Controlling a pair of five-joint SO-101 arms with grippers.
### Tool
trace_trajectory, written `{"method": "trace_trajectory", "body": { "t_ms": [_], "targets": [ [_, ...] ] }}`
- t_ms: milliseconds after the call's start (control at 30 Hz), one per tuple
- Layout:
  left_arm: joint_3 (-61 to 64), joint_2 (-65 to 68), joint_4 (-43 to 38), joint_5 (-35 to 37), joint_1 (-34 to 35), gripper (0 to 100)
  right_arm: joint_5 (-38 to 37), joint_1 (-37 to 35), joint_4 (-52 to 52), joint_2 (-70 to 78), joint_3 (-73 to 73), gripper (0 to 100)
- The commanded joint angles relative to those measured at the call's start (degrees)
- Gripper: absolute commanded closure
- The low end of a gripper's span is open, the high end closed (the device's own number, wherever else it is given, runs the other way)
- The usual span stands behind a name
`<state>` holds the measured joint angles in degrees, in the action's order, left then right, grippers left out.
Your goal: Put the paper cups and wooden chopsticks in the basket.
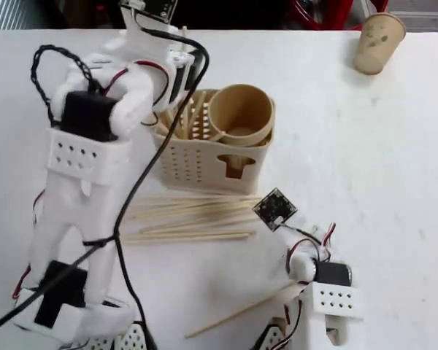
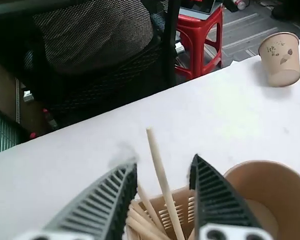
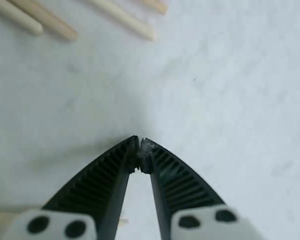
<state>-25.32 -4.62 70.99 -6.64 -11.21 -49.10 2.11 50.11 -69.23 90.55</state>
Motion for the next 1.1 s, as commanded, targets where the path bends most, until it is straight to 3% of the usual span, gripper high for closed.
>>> {"method": "trace_trajectory", "body": {
  "t_ms": [0, 167, 267, 500, 633, 867, 1000, 1067],
  "targets": [
    [-0.1, 1.4, -3.6, -0.7, -0.8, 82, 0.1, -0.3, -0.7, -0.4, -0.3, 98.1],
    [-0.4, 5.3, -6.4, -0.7, -0.7, 84, 0.1, -0.3, -0.8, -0.4, -0.3, 98.1],
    [-0.5, 5.6, -6.5, -0.8, -0.8, 97, 0.1, -0.4, -0.8, -0.4, -0.3, 98.1],
    [-1.1, 4.9, -6.5, -1.4, -0.7, 98, 0.1, -0.5, -0.9, -0.4, -0.3, 98.1],
    [-4.2, 1.8, -6.1, -5.3, -0.9, 98, 0.1, -0.4, -0.9, -0.4, -0.3, 98.1],
    [-4.6, -1.6, 1.8, 2.2, -0.7, 98, 0.1, -0.4, -0.9, -0.4, -0.3, 98.1],
    [-4.9, -2.1, 2.8, 9.9, 1.1, 98, 0.1, -0.3, -0.9, -0.4, -0.3, 98.1],
    [-5.2, -4.1, 2.4, 9.6, 0.7, 98, 0.1, -0.3, -0.9, -0.4, -0.3, 98.1]
  ]
}}
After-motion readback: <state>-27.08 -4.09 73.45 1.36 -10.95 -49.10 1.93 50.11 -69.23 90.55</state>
